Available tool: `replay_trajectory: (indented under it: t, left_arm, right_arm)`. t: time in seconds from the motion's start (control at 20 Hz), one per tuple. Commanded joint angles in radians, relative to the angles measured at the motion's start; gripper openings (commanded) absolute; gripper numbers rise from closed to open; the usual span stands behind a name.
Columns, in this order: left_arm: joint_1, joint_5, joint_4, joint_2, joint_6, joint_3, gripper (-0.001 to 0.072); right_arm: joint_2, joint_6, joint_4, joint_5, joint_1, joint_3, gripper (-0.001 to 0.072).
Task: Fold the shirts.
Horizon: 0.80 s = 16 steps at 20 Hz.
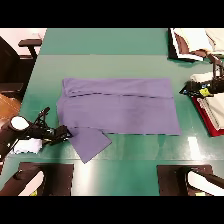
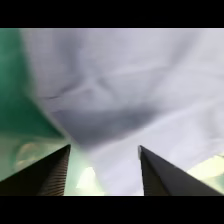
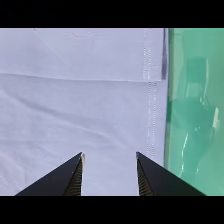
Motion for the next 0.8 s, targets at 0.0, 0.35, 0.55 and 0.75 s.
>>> replay_trajectory:
  t: [0.0,0.35,0.55,0.75]
  left_arm:
    - [0.000,0.092,-0.096,0.010,0.036,-0.036,0.0496]
    - [0.000,0.006,-0.101,0.010,0.077,-0.035,0.0029]
    - [0.000,-0.003,-0.098,0.010,0.088,-0.035,0.0029]
    - [0.000,-0.002,-0.097,0.010,0.088,-0.014,0.0029]
  right_arm:
    - [0.005,0.000,0.021,-0.003,0.002,-0.004,0.0389]
    - [0.010,-0.022,-0.059,0.152,-0.141,-0.079,0.0390]
    - [0.010,-0.023,-0.003,0.173,-0.343,-0.346,0.0393]
    - [0.010,-0.067,0.104,0.093,-0.384,-0.513,0.0393]
